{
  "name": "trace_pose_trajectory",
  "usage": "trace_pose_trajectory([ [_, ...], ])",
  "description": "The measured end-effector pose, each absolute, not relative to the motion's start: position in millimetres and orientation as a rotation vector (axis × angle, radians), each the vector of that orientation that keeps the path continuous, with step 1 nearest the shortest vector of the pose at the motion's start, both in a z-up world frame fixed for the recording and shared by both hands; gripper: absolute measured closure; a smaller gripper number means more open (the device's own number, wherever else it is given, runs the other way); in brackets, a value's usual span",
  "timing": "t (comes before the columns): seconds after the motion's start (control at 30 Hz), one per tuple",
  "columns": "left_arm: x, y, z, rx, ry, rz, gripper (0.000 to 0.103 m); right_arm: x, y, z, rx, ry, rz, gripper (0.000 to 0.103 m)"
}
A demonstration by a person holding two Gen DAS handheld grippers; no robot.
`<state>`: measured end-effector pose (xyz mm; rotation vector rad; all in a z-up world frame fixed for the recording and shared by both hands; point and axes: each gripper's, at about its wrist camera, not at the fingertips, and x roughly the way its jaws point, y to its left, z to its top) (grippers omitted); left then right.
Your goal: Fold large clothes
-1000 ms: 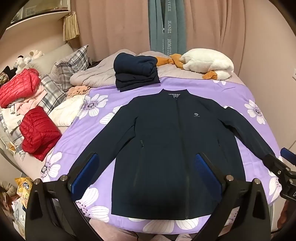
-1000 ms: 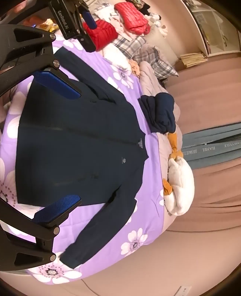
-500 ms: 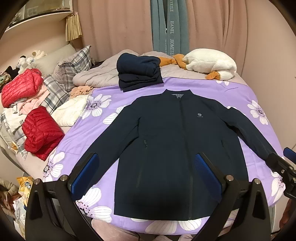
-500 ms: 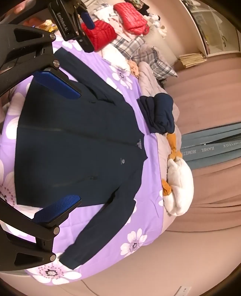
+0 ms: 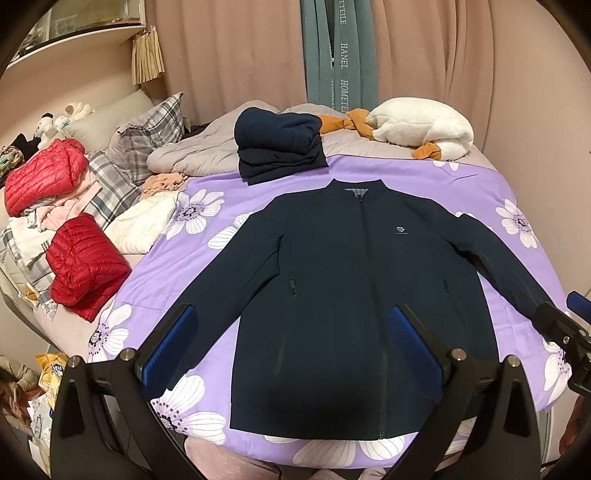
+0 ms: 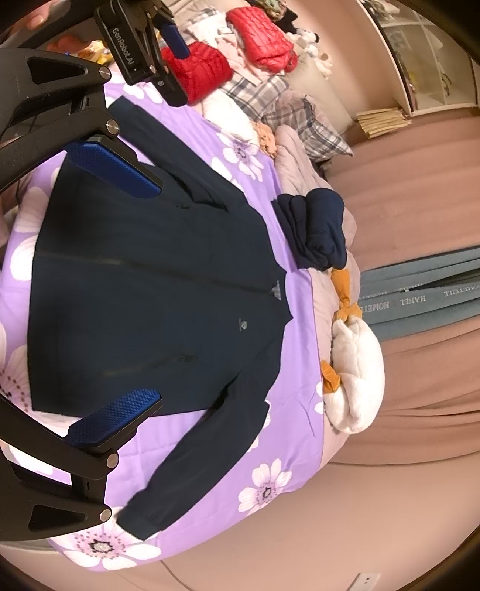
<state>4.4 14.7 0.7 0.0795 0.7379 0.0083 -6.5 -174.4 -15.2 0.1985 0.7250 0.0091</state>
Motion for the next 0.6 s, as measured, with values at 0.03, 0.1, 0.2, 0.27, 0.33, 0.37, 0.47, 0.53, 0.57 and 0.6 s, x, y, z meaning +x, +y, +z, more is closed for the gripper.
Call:
trace_pose_trajectory([
  [0.03,4.4,14.3,0.6,0.08,0.737,0.009,0.0,-6.4,-174.2,-15.1,0.198,0.725,0.009,0.001],
  [0.1,4.3,14.8,0.6,0.081,0.737,0.01,0.0,-6.5,-174.3,-15.3,0.199,0.725,0.009,0.001],
  [0.2,4.4,14.9,0.4,0.079,0.738,0.008,0.0,-6.7,-174.0,-15.5,0.197,0.726,0.009,0.001],
  [0.27,4.2,14.8,0.2,0.082,0.738,0.009,0.0,-6.8,-174.2,-15.5,0.197,0.727,0.01,0.001],
  [0.33,4.5,15.3,0.3,0.082,0.738,0.008,0.0,-6.9,-173.2,-15.5,0.198,0.725,0.008,0.001],
  [0.37,4.5,15.0,0.2,0.083,0.738,0.009,0.0,-6.7,-173.1,-15.3,0.197,0.725,0.008,0.001],
  [0.47,3.8,15.6,0.1,0.083,0.738,0.009,0.0,-6.5,-173.3,-15.2,0.197,0.726,0.008,0.001],
  [0.53,3.6,16.0,-0.2,0.081,0.739,0.008,0.0,-6.5,-173.2,-15.2,0.197,0.726,0.008,0.001],
  [0.57,3.4,16.1,-0.5,0.083,0.739,0.008,0.0,-6.5,-173.1,-15.2,0.197,0.726,0.008,0.001],
  [0.6,3.4,16.3,-0.5,0.084,0.739,0.008,0.0,-6.6,-173.0,-15.1,0.197,0.726,0.008,0.001],
])
